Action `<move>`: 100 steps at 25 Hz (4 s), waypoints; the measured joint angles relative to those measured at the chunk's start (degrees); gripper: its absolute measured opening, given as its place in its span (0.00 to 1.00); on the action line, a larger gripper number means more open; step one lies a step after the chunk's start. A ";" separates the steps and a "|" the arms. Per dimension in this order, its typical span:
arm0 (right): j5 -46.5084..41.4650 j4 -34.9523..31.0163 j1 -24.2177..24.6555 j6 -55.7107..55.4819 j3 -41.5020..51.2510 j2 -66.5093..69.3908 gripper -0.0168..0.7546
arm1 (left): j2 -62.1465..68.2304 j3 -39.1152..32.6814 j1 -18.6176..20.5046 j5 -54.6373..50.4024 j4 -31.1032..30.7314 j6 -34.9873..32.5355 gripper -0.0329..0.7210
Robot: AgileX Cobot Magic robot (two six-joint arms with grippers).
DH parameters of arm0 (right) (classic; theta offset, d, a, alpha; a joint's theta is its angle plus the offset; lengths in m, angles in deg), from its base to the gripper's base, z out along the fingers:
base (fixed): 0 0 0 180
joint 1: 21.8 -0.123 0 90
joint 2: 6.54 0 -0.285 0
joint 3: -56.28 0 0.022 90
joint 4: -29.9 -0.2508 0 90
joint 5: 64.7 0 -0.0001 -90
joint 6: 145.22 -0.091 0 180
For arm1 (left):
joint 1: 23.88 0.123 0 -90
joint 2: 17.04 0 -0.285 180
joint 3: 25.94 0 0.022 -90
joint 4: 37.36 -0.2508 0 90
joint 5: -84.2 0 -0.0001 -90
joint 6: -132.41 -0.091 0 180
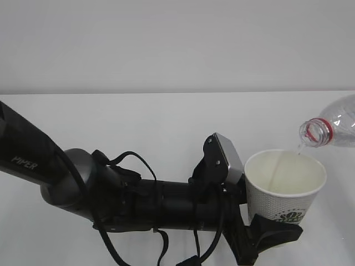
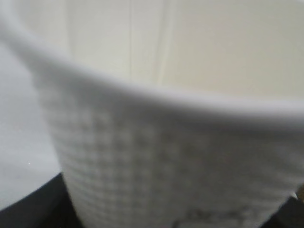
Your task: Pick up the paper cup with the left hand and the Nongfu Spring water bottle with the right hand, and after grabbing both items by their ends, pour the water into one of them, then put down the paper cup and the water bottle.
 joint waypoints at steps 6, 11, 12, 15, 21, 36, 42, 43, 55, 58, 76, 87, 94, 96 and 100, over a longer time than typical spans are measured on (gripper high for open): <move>0.00 0.00 0.00 0.23 0.00 0.00 0.58 | 0.00 0.00 0.00 0.00 0.00 0.00 0.76; 0.00 0.00 0.00 0.43 0.00 0.00 0.58 | 0.00 0.00 0.00 0.00 0.00 0.00 0.76; 0.00 0.00 0.00 0.43 0.00 0.00 0.58 | 0.00 0.00 0.00 0.00 0.00 0.00 0.76; 0.09 -0.10 0.00 0.55 0.00 0.00 0.58 | 0.00 0.00 0.00 0.00 0.00 0.00 0.76; 0.24 -0.10 0.00 0.48 0.00 0.00 0.58 | 0.00 0.00 0.00 0.00 0.00 0.00 0.76; 1.07 -0.42 0.00 0.59 0.00 0.00 0.58 | 0.00 0.00 0.00 0.00 0.00 0.00 0.76; 1.07 -0.42 0.00 0.73 0.00 0.00 0.58 | 0.00 0.00 0.00 0.00 0.00 0.00 0.76; 1.07 -0.42 0.00 0.73 0.00 0.00 0.58 | 0.00 0.00 0.00 0.00 0.00 0.00 0.76; 1.11 -0.52 0.00 0.86 0.00 0.00 0.58 | 0.00 0.00 0.00 0.00 0.00 0.00 0.76; 1.11 -0.52 0.00 1.00 0.00 0.00 0.58 | 0.00 0.00 0.00 0.00 0.00 0.00 0.76; 1.11 -1.10 0.00 1.92 0.00 0.00 0.58 | 0.00 0.00 0.00 0.00 0.00 0.00 0.76; 1.42 -1.10 0.00 2.32 -0.92 0.00 0.58 | 0.00 0.00 0.00 0.00 0.00 0.00 0.76; 1.42 -1.10 0.00 2.32 -0.92 0.00 0.58 | 0.00 0.00 0.00 0.00 0.00 0.00 0.76; 1.42 -1.10 0.00 2.32 -0.92 0.00 0.58 | 0.00 0.00 0.00 0.00 0.00 0.00 0.76; 1.42 -1.10 0.00 2.32 -0.92 0.00 0.58 | 0.00 0.00 0.00 0.00 0.00 0.00 0.76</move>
